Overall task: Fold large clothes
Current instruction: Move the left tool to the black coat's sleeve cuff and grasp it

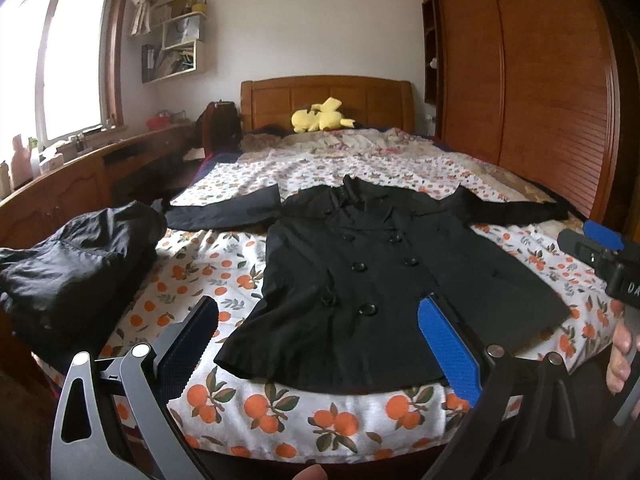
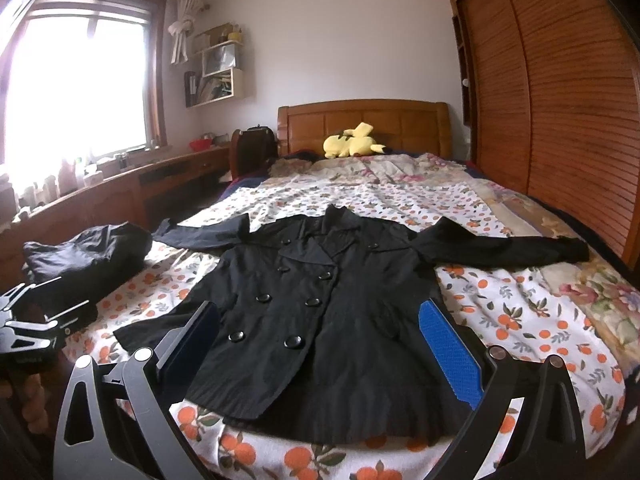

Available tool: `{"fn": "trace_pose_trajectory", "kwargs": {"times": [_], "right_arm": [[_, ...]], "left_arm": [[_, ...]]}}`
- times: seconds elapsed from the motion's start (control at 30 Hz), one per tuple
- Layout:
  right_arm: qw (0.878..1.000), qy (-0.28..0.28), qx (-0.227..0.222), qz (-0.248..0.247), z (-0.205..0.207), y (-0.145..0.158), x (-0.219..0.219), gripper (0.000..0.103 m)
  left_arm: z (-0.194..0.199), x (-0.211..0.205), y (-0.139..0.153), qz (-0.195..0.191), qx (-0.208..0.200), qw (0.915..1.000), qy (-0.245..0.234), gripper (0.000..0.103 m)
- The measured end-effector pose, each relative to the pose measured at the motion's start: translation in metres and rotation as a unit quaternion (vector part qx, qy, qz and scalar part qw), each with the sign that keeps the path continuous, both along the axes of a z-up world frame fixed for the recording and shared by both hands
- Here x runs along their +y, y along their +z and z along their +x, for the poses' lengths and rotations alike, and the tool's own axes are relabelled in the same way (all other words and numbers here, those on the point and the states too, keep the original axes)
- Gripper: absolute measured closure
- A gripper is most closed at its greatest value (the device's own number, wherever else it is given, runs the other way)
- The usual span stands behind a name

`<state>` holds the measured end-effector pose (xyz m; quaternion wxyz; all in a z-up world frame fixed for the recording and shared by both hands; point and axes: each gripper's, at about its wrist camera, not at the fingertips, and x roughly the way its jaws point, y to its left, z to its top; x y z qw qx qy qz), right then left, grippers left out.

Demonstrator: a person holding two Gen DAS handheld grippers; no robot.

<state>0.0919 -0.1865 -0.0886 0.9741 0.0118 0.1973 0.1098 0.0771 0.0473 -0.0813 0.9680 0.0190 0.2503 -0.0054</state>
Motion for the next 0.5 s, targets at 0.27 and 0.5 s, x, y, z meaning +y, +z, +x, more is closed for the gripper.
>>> {"fn": "trace_pose_trajectory", "kwargs": {"times": [0.27,0.5], "right_arm": [[1.0,0.017,0.008,-0.002,0.041,-0.017,0.01,0.006],[0.999,0.043,0.0,-0.011,0.075,-0.021,0.025,0.006]], "left_arm": [[0.033,0.013,-0.026,0.01,0.022,0.9997,0.001,0.002],[0.069,0.027,-0.04,0.017,0.037,0.9991,0.009,0.003]]}}
